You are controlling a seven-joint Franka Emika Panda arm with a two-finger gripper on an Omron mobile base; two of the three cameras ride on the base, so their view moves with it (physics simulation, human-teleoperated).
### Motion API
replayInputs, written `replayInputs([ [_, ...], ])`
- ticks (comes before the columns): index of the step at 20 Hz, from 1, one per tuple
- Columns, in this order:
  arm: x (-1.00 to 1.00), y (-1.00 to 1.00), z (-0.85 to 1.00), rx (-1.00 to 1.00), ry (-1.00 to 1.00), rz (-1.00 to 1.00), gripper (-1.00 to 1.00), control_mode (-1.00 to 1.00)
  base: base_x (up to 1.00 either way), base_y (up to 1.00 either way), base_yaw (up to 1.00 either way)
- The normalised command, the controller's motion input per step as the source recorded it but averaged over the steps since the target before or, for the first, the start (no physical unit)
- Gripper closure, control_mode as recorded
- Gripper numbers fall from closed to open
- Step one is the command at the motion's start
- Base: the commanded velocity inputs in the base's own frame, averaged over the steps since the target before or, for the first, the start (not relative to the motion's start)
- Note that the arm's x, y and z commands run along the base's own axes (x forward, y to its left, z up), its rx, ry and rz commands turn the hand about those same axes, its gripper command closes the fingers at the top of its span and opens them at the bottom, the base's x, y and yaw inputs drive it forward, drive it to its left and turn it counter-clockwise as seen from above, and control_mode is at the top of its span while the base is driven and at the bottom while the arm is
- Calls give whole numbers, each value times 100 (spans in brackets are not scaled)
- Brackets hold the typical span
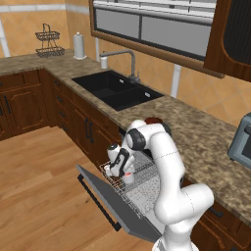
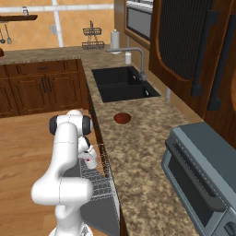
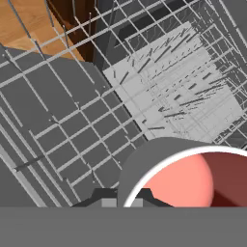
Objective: Pick up the cup and bowl from the counter, place them in the dishwasher, and close the dishwasher door.
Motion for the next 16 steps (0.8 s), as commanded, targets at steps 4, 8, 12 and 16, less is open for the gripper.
replayInputs([
  [4, 38, -9, -56, 5, -3, 0, 100, -100, 0, 0, 0],
  [8, 29, 0, -69, 6, -7, 0, 100, -100, 0, 0, 0],
  [12, 14, 10, -80, 6, -8, 0, 100, -100, 0, 0, 0],
  [16, -13, 76, -63, 1, -2, 0, -100, -100, 0, 0, 0],
])
